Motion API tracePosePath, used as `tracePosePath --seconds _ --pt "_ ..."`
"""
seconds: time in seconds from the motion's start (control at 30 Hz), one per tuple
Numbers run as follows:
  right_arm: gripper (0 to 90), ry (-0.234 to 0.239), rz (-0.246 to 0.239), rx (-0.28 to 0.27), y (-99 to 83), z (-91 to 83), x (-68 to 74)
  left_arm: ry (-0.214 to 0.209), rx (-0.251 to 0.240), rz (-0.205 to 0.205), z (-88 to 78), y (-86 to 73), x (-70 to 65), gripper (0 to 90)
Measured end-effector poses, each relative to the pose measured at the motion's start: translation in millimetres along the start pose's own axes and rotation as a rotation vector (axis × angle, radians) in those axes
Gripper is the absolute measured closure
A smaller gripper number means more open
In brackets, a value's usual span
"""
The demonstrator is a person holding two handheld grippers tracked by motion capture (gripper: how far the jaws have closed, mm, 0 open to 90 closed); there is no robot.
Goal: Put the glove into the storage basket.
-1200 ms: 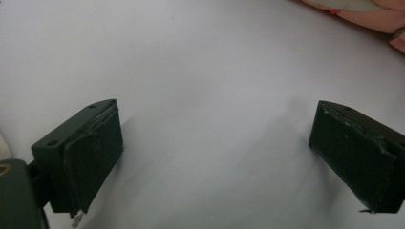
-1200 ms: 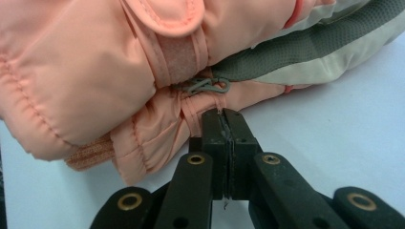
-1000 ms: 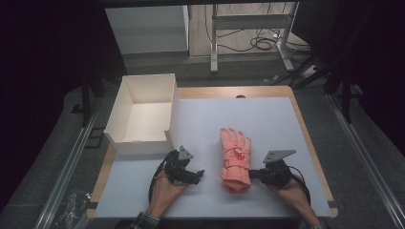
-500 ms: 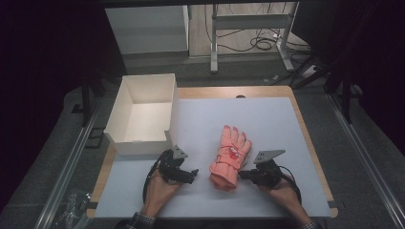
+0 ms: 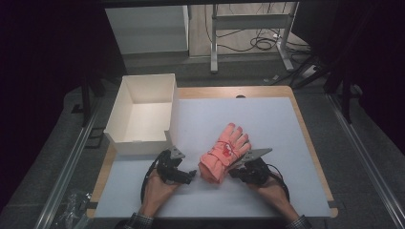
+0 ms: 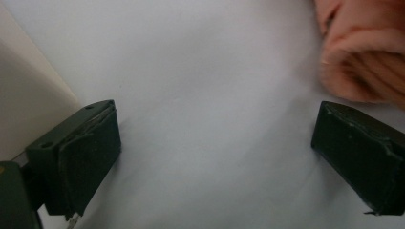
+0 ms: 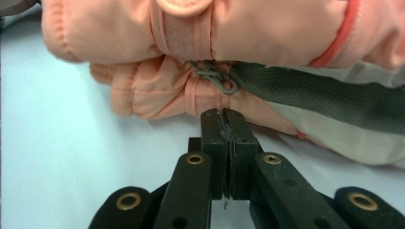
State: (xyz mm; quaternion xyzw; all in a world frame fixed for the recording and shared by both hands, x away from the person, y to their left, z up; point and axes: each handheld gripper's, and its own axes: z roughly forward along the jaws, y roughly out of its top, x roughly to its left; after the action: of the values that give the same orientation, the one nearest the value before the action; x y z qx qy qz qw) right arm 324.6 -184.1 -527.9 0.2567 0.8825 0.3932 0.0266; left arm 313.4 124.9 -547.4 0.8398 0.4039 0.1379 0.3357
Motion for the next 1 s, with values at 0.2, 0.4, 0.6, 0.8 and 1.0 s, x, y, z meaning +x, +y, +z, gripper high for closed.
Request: tracePosePath --seconds 0.2,0.4,0.6,0.8,1.0 --pt "86.9 -0.013 -0.001 0.009 6.4 11.6 2.5 -0.005 -0.007 0.011 0.2 -1.4 0.9 1.7" --pt "85.5 -0.027 -0.017 0.015 8.2 9.8 5.3 -0.005 -0.008 0.011 0.3 -1.5 0.9 1.7" --pt "80.7 -0.075 -0.004 -0.013 3.2 -7.1 -0.1 -0.007 -0.011 0.008 0.3 -1.9 1.3 1.7" --pt "71.3 -0.150 0.035 -0.037 -10.2 -26.5 -16.6 -0.018 -0.010 0.013 -0.9 -1.9 2.5 2.3" --pt "62.0 -0.239 0.080 -0.050 -25.2 -44.9 -31.9 -0.059 -0.009 0.003 -9.4 0.8 4.8 4.4"
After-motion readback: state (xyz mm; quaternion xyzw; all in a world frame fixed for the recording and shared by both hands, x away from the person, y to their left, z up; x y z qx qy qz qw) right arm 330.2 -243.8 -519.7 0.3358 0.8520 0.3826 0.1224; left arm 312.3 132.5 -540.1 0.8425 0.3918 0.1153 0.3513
